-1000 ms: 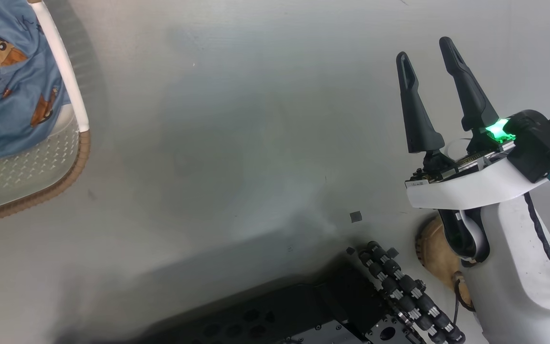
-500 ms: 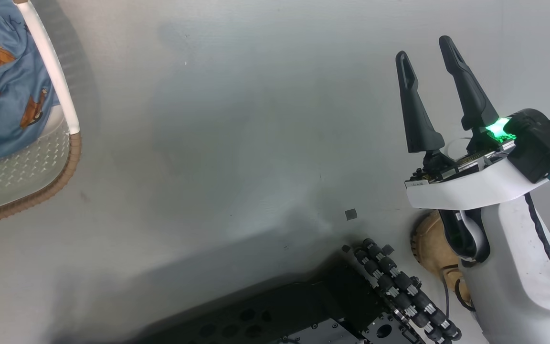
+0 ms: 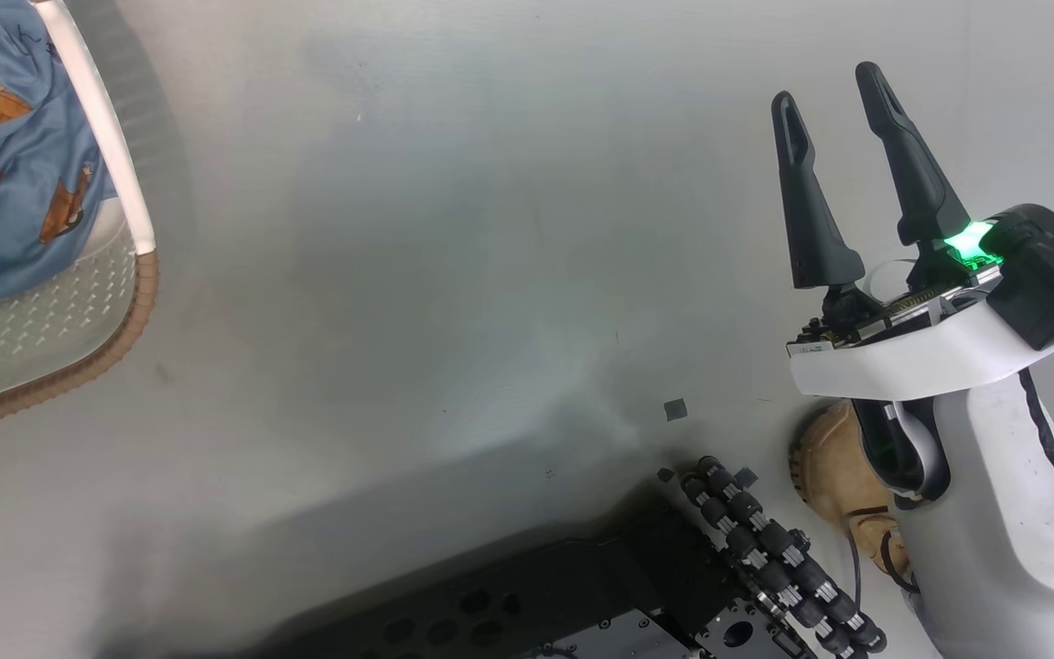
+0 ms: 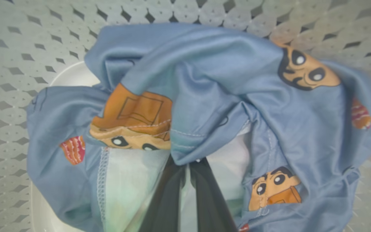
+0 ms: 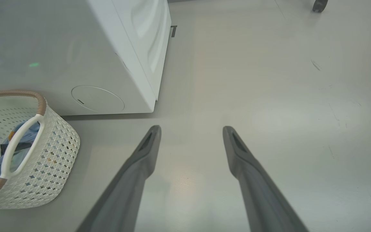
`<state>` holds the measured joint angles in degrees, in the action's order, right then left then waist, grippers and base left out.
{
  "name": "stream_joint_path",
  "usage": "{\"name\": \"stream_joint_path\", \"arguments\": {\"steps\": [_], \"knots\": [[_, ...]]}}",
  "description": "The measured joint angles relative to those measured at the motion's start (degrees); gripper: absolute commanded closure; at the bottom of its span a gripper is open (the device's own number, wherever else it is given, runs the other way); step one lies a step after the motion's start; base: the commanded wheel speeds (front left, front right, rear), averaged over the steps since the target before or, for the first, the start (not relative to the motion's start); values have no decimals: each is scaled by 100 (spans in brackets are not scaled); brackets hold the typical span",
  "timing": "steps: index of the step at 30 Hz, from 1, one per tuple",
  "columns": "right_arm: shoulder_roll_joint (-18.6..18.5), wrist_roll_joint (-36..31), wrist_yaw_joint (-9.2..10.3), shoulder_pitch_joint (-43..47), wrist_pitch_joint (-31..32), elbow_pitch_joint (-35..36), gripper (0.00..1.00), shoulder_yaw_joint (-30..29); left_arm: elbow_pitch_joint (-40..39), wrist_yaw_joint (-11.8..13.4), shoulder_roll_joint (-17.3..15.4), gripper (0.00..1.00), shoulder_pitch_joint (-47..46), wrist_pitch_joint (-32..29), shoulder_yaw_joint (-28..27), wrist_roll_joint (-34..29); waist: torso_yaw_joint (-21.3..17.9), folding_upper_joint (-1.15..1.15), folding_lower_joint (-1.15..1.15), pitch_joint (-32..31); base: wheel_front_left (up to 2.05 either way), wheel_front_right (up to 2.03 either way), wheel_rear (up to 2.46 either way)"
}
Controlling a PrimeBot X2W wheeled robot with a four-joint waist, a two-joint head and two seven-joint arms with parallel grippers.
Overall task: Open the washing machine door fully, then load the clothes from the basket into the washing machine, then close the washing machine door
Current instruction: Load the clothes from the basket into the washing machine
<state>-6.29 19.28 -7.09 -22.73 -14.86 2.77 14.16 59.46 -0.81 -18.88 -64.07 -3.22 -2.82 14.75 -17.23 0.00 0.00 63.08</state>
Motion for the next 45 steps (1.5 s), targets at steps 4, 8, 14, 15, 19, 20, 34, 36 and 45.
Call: {"name": "stream_joint_path", "arguments": {"steps": [4, 8, 14, 15, 19, 20, 34, 36, 45], "knots": [[1, 0, 0, -1, 0, -2, 0, -42, 37, 3, 37, 100, -5, 124, -25, 20, 28, 0, 0, 3, 0, 0, 0], [-3, 0, 0, -10, 0, -24, 0, -142, 136, 2, 207, 100, 18, 332, -44, 79, 89, 0, 0, -61, 0, 0, 0], [-41, -3, 0, -68, 0, -82, 0, -280, 199, -88, 434, 100, 235, 697, -30, 93, 221, 0, 0, -258, 0, 0, 0], [-60, -9, 0, -83, 0, -102, 0, -302, 209, -115, 481, 100, 282, 761, -21, 93, 249, 0, 0, -300, 0, 0, 0], [-85, -13, 0, -99, 0, -167, 0, -366, 230, -172, 623, 100, 503, 1044, 60, 93, 365, 0, 0, -486, 0, 0, 0], [-89, -14, 0, -99, 0, -188, 0, -386, 232, -220, 661, 100, 563, 1115, 65, 96, 395, 0, 0, -538, 0, 0, 0], [-167, -70, 0, 8, 0, -375, 0, -639, 133, -463, 1267, 100, 1244, 1745, 153, 223, 790, 0, 0, -1439, 0, 0, 0], [-186, -70, 0, 38, 0, -389, 0, -680, 56, -466, 1339, 100, 1370, 1762, 183, 244, 852, 0, 0, -1596, 0, 0, 0], [-258, -112, 0, 318, 0, -497, 0, -816, -655, -511, 1549, 100, 1941, 1788, 166, 250, 1124, 0, 0, -2322, 0, 0, 0]]}}
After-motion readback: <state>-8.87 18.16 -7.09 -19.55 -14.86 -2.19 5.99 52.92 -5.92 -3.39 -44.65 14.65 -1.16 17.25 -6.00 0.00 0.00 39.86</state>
